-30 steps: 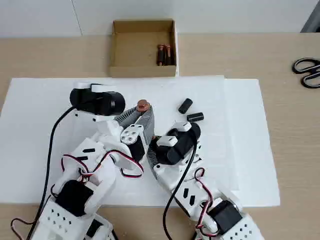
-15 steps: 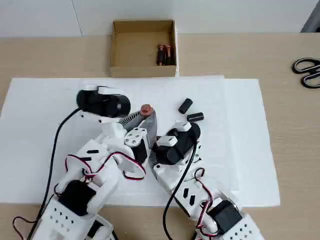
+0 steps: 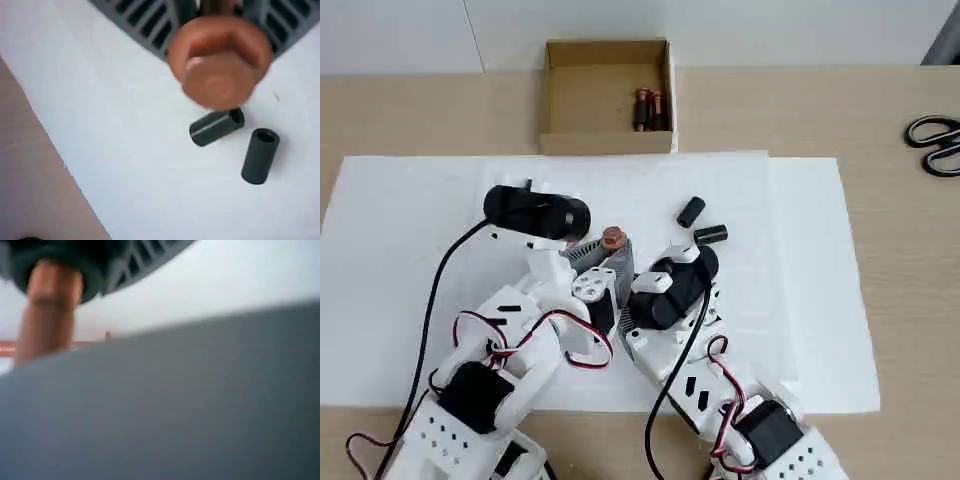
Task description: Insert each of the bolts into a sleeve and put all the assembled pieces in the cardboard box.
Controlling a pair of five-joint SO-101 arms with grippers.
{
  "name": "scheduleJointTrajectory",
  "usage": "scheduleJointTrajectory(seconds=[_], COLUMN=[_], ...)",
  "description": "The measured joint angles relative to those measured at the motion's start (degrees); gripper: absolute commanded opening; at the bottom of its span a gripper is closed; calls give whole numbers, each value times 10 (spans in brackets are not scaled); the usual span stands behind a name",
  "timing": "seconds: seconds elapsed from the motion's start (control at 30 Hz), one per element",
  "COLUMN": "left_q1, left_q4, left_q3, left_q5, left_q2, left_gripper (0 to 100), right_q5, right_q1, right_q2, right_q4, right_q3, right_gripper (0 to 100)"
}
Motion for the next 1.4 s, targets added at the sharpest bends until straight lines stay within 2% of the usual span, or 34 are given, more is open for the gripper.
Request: scheduleJointTrajectory(seconds=[0.2,0.73,1.1,1.3,1.4], left_q1=[1,18,32,29,27], left_q4=[6,58,61,65,95], left_q3=[0,1,25,25,16], left_q5=[-30,-60,-64,-68,-68], left_q2=[0,-1,-6,-6,-8], left_gripper=[6,6,9,156,186], right_q5=[-1,-1,-2,-2,0], right_q1=[0,-1,-1,-1,1], right_q2=[0,0,0,0,0], right_q4=[0,0,0,1,1], right_q3=[0,0,0,0,1], right_gripper=[4,4,4,4,4])
